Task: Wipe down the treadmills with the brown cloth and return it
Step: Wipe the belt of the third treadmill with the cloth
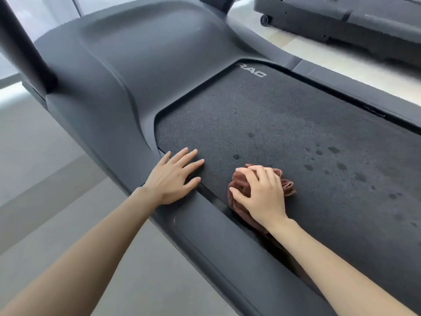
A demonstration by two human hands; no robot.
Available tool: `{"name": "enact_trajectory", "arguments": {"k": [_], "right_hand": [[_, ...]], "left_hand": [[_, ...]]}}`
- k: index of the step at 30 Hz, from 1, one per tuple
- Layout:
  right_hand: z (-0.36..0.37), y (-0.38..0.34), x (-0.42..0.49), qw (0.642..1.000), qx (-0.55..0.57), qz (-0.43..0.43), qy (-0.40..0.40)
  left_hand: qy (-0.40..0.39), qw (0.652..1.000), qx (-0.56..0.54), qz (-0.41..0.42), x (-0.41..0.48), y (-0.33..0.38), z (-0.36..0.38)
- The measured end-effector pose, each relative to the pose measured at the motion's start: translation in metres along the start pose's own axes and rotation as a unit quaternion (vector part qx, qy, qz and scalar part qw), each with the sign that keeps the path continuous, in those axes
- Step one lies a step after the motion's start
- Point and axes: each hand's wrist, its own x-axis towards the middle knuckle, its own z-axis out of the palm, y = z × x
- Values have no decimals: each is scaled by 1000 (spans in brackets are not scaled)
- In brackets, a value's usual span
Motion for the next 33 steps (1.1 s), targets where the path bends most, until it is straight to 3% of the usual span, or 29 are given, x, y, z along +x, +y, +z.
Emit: {"name": "enact_trajectory", "arguments": {"k": [13, 16, 23, 28, 33], "right_hand": [[44, 13, 159, 1000, -10, -20, -12], [35, 14, 138, 1000, -3, -7, -17], [-15, 62, 43, 991, -40, -112, -54], [7, 53, 98, 999, -17, -35, -25], [51, 23, 208, 997, -13, 76, -7]], "left_hand": [[12, 1000, -18, -11, 9, -4, 13], [10, 999, -34, -10, 10, -3, 11], [36, 997, -69, -16, 9, -2, 11], [62, 991, -105, -50, 11, -2, 8], [62, 998, 11, -20, 26, -48, -13]]}}
